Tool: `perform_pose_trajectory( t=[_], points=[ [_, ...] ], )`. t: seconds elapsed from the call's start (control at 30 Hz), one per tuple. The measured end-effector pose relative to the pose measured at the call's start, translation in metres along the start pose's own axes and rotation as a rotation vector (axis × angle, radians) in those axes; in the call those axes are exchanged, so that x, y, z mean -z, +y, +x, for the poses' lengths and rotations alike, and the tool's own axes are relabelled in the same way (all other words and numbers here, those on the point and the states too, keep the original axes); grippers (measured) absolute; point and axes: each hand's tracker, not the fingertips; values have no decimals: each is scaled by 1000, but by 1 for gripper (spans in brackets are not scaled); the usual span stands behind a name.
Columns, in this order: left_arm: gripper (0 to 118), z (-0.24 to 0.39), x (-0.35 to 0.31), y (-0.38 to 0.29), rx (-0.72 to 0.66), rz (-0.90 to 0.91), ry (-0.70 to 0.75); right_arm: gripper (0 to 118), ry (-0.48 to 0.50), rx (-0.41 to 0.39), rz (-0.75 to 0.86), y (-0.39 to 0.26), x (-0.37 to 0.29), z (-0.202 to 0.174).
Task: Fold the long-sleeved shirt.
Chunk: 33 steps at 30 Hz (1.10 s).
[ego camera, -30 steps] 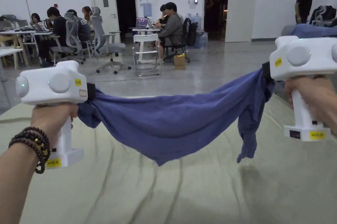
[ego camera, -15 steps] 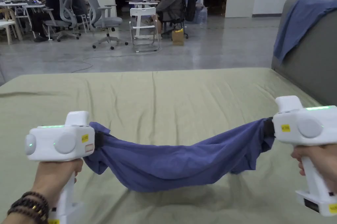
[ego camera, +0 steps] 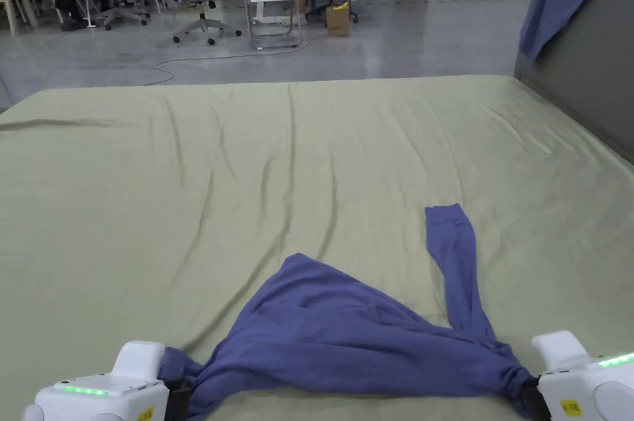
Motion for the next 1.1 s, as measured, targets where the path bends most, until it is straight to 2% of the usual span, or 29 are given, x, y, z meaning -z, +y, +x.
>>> perform_pose_trajectory(
  t=[0.03, 0.07, 0.1, 0.13, 0.17, 0.2, 0.27, 0.3, 0.33, 0.37, 0.4, 0.43, 0.5, 0.53, 0.6, 0.67, 0.73, 0.87, 1.03, 1.07, 1.1],
  points=[
    [54, -3, -2, 4, 10, 0, 16, 12, 3, -5, 9, 2, -7, 2],
    [86, -7, -7, 9, 19, -1, 16, 32, -1, -9, 16, 7, -18, 5],
    [116, -12, -14, 15, 24, 6, 4, 77, -2, -11, 28, 9, -30, 9],
    [118, -16, -24, 21, 18, 39, -10, 104, -17, -24, 49, 13, -41, 12],
    [118, -11, -38, 26, 6, 84, -15, 115, -34, -34, 97, 16, -53, 14],
    [118, -11, -46, 33, -6, 111, -27, 115, -47, -42, 161, 20, -66, 17],
    [116, -9, -55, 44, -18, 118, -25, 113, -73, 11, 213, 27, -83, 18],
    [96, -3, -61, 49, -27, 126, -25, 97, -73, 54, 212, 32, -88, 19],
    [44, 1, -64, 52, -24, 158, -49, 56, -52, 92, 206, 35, -90, 19],
    [0, 6, -64, 57, -19, 173, -51, 0, -17, 122, 205, 37, -92, 18],
    [0, 14, -61, 61, -18, 168, -22, 0, 23, 156, 188, 41, -87, 18],
    [0, 20, -64, 64, -12, 181, -17, 0, 12, 173, 190, 45, -86, 14],
    [0, 31, -63, 76, 9, 185, -57, 5, 10, 150, 190, 46, -81, 12],
    [0, 38, -62, 81, 11, 193, -59, 17, 1, 155, 192, 48, -78, 10],
    [0, 41, -56, 92, 25, 200, -75, 50, -31, 155, 174, 58, -68, 8],
    [0, 50, -50, 106, 41, 199, -90, 52, -47, 146, 139, 70, -56, 14],
    [0, 53, -39, 120, 57, 202, -100, 65, -54, 147, 131, 83, -40, 12],
    [0, 67, -4, 155, 97, 190, -129, 71, -72, 160, 77, 113, 7, 11],
    [0, 84, 58, 195, 111, 136, -165, 68, -69, 163, -28, 134, 69, 1],
    [0, 89, 71, 202, 111, 114, -156, 60, -46, 146, -63, 134, 82, -3],
    [0, 92, 85, 206, 125, 86, -145, 46, -24, 121, -112, 131, 94, -8]
  ],
)
